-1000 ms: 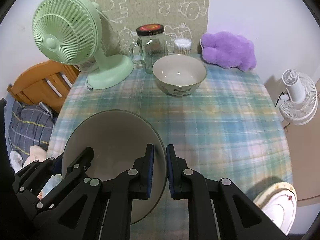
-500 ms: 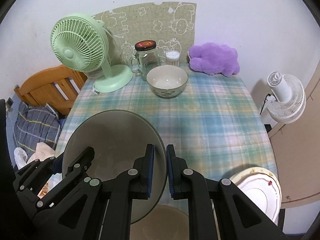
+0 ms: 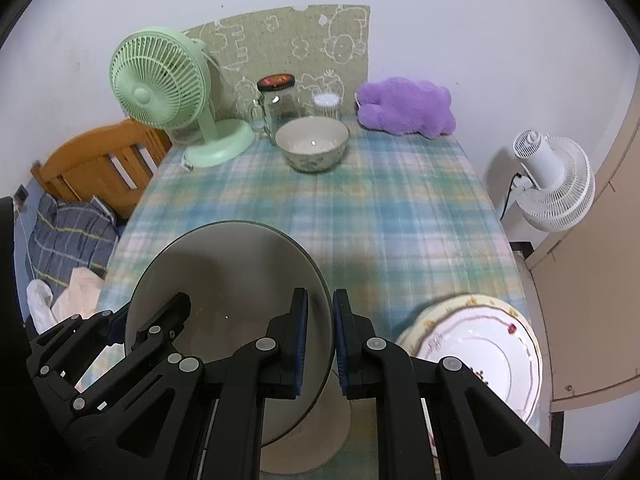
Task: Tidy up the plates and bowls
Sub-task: 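Carry the plain bowl with both grippers over the first plain bowl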
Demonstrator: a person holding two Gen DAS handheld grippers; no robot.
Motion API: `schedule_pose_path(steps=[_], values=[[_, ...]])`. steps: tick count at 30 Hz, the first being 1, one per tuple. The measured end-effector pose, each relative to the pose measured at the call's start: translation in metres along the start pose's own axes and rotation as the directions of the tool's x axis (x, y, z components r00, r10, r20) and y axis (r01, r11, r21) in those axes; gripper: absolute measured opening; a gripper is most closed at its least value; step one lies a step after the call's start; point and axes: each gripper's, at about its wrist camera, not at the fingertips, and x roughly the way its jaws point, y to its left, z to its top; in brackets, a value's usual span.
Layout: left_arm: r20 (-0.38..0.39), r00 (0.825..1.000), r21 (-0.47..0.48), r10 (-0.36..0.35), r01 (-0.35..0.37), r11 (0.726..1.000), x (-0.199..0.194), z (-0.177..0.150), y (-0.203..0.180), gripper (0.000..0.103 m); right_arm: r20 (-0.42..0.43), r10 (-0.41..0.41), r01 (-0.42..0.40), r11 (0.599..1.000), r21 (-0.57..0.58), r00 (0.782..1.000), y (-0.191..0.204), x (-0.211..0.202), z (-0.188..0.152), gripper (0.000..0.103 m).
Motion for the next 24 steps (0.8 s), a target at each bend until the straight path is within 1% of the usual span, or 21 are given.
schedule_pose_path(steps=[11,24], values=[[-0.076,0.997,0.004,-0.023,0.024,1.0,0.014,-0.034,-0.017,0.018,-0.07,-0.019,0.019,1.0,-0.003,0.997,-0.018,0.01,-0.035,0.016],[-0.165,0.986,0.027,-0.039,0.044,0.999,0.038,-0.056,-0.021,0.018,-0.158,-0.037,0.039,0.999,0.009,0.987,-0.021,0.029,-0.059,0.016]])
